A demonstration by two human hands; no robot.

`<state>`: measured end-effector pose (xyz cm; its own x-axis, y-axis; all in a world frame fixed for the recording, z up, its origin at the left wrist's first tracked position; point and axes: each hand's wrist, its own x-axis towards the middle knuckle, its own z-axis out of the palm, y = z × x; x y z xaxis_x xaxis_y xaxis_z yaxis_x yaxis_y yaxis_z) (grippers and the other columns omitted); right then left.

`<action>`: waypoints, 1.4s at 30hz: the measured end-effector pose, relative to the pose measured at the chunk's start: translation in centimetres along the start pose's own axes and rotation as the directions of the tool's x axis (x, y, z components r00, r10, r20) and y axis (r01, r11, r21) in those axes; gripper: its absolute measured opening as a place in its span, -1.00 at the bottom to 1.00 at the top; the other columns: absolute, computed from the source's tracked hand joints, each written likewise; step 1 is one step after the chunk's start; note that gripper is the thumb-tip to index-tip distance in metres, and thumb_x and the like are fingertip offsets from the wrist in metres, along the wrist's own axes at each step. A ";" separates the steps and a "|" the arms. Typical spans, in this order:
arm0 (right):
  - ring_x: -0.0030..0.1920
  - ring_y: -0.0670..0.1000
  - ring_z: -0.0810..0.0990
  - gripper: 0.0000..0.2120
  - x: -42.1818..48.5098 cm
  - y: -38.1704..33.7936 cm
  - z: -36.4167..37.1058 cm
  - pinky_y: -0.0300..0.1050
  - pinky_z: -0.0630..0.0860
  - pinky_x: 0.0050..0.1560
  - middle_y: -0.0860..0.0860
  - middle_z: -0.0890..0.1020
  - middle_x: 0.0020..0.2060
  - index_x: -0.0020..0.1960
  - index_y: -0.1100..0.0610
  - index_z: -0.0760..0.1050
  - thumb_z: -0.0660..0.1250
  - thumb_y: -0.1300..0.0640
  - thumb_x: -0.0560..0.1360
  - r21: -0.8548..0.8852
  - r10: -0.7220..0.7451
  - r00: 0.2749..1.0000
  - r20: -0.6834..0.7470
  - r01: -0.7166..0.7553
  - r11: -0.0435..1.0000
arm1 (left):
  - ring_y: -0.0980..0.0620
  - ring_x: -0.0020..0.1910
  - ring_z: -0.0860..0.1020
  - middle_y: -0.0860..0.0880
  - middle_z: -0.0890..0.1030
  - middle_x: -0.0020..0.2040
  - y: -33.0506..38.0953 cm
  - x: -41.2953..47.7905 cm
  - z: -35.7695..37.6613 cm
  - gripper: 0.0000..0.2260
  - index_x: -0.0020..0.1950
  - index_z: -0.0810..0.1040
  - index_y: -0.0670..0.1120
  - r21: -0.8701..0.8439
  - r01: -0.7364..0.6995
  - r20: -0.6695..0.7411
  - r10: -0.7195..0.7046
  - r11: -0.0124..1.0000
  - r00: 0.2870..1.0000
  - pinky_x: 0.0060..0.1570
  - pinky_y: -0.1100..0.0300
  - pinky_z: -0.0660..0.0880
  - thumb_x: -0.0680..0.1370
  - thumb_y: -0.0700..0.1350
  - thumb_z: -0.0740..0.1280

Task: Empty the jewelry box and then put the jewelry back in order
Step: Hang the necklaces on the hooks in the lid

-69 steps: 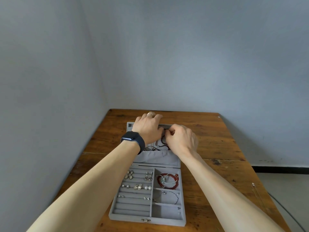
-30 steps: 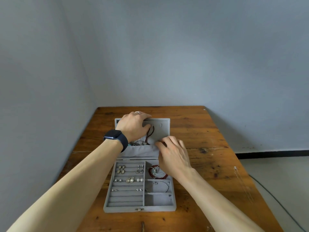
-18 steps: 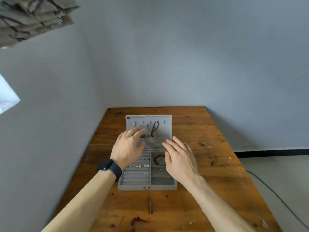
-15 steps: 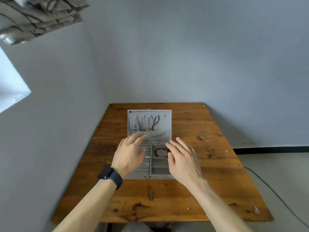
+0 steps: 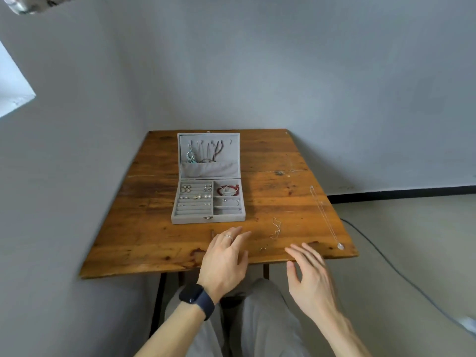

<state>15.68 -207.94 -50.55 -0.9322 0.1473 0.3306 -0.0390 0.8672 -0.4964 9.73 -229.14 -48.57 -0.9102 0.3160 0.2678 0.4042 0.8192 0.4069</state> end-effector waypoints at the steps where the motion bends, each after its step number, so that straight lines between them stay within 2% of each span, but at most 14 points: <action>1: 0.35 0.09 0.51 -0.71 -0.7 0.8 -0.4 -0.03 0.37 0.33 0.01 0.66 0.21 0.22 0.14 0.65 0.44 0.25 0.50 -0.014 0.027 1.000 0.002 -0.027 1.000 | -0.01 0.49 0.32 0.03 0.41 0.49 0.7 -0.1 0.6 -0.59 0.47 0.42 0.08 0.001 -0.012 0.026 0.012 1.000 1.000 0.46 -0.02 0.30 0.60 -0.03 0.28; 6: 0.22 0.10 0.58 -0.71 -1.7 4.2 -2.9 0.00 0.52 0.20 0.02 0.68 0.17 0.21 0.14 0.65 0.45 0.23 0.49 -0.084 0.124 0.992 -0.037 -0.127 0.988 | 0.01 0.56 0.18 0.03 0.31 0.55 4.4 1.1 3.1 -0.56 0.52 0.33 0.10 0.015 -0.100 0.148 0.097 0.995 0.984 0.54 0.01 0.11 0.62 -0.02 0.19; 12: 0.18 0.14 0.55 -0.68 0.3 7.5 -4.2 0.03 0.54 0.11 0.00 0.65 0.23 0.28 0.09 0.60 0.40 0.13 0.53 -0.144 0.255 0.963 -0.084 -0.265 0.954 | -0.05 0.60 0.08 -0.05 0.22 0.60 8.4 4.1 5.4 -0.52 0.58 0.21 0.05 0.086 -0.217 0.284 0.185 0.972 0.941 0.57 -0.07 -0.02 0.65 0.04 0.12; 16: 0.18 0.13 0.53 -0.63 1.7 8.8 -3.9 0.04 0.55 0.11 -0.01 0.63 0.26 0.34 0.10 0.56 0.36 0.07 0.56 -0.185 0.277 0.959 -0.055 -0.282 0.941 | -0.11 0.62 -0.03 -0.07 0.08 0.64 10.1 5.7 6.8 -0.45 0.62 0.10 0.02 0.179 -0.209 0.374 0.130 0.962 0.918 0.55 -0.14 -0.13 0.66 0.17 0.05; 21: -0.01 0.13 0.55 -0.81 2.8 9.2 -3.4 0.02 0.55 -0.11 0.00 0.69 0.02 0.11 0.07 0.64 0.41 0.04 0.53 -0.220 0.248 0.957 -0.149 -0.277 0.935 | -0.06 0.62 -0.05 -0.04 0.03 0.65 10.4 6.5 8.3 -0.44 0.63 0.03 0.06 0.214 -0.227 0.450 0.111 0.950 0.886 0.54 -0.16 -0.19 0.67 0.22 -0.02; 24: -0.11 0.14 0.52 -0.94 3.4 9.4 -3.5 0.01 0.50 -0.21 0.02 0.66 -0.13 -0.02 0.04 0.60 0.42 0.07 0.53 -0.202 0.253 0.952 -0.175 -0.286 0.937 | -0.05 0.62 -0.12 0.00 -0.09 0.65 9.7 5.8 9.4 -0.45 0.64 -0.11 0.08 0.233 -0.250 0.429 0.131 0.940 0.894 0.53 -0.18 -0.25 0.68 0.19 -0.08; 26: -0.12 0.16 0.50 -0.95 3.7 9.4 -3.5 0.04 0.49 -0.19 0.04 0.64 -0.16 -0.06 0.06 0.57 0.43 0.12 0.52 -0.170 0.275 0.946 -0.169 -0.303 0.938 | -0.03 0.62 -0.19 0.03 -0.18 0.64 9.1 5.1 9.9 -0.45 0.63 -0.23 0.09 0.250 -0.277 0.410 0.158 0.928 0.898 0.51 -0.18 -0.31 0.69 0.17 -0.11; 29: -0.12 0.18 0.52 -0.94 4.2 9.6 -3.2 0.04 0.45 -0.07 0.07 0.66 -0.14 -0.04 0.11 0.55 0.42 0.19 0.52 -0.103 0.295 0.945 -0.140 -0.310 0.945 | -0.01 0.61 -0.22 0.05 -0.22 0.63 8.6 4.8 10.3 -0.46 0.62 -0.27 0.11 0.257 -0.285 0.389 0.172 0.923 0.905 0.48 -0.17 -0.36 0.70 0.16 -0.12; 32: 0.02 0.16 0.53 -0.91 4.6 9.9 -3.0 -0.06 0.35 -0.03 0.04 0.66 -0.02 0.05 0.08 0.53 0.38 0.18 0.56 0.011 0.391 0.917 -0.072 -0.392 0.920 | -0.02 0.61 -0.21 0.04 -0.21 0.63 8.7 4.8 10.5 -0.47 0.62 -0.26 0.10 0.265 -0.282 0.386 0.167 0.922 0.907 0.47 -0.16 -0.38 0.70 0.16 -0.13; 36: 0.14 0.13 0.57 -0.81 5.6 10.2 -3.6 -0.07 0.44 0.05 0.00 0.67 0.10 0.20 0.04 0.52 0.35 0.09 0.58 -0.009 0.467 0.883 0.056 -0.467 0.884 | -0.02 0.61 -0.21 0.04 -0.21 0.64 8.6 4.8 10.5 -0.47 0.62 -0.27 0.10 0.262 -0.281 0.392 0.164 0.923 0.905 0.46 -0.16 -0.39 0.70 0.15 -0.13; 40: 0.00 -0.04 0.57 -0.89 7.8 9.9 -5.6 -0.16 0.43 -0.02 -0.11 0.68 0.10 0.09 -0.09 0.58 0.35 0.03 0.58 0.046 0.518 0.822 0.236 -0.542 0.839 | 0.00 0.61 -0.23 0.05 -0.22 0.64 8.8 5.1 10.1 -0.46 0.62 -0.25 0.12 0.245 -0.274 0.445 0.143 0.930 0.884 0.49 -0.19 -0.34 0.69 0.17 -0.11; 42: -0.01 -0.09 0.58 -0.94 9.2 9.3 -7.0 -0.17 0.45 -0.08 -0.16 0.67 0.06 -0.01 -0.13 0.57 0.34 0.01 0.58 0.103 0.498 0.828 0.257 -0.535 0.838 | 0.02 0.61 -0.19 0.06 -0.16 0.64 9.1 5.8 9.3 -0.45 0.63 -0.17 0.13 0.206 -0.251 0.485 0.124 0.946 0.866 0.50 -0.20 -0.31 0.68 0.18 -0.06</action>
<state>9.26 -195.23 -46.47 -0.8842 0.4313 -0.1795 0.4294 0.5991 -0.6758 7.29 -215.46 -51.44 -0.7818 0.6074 -0.1408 0.5922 0.7940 0.1371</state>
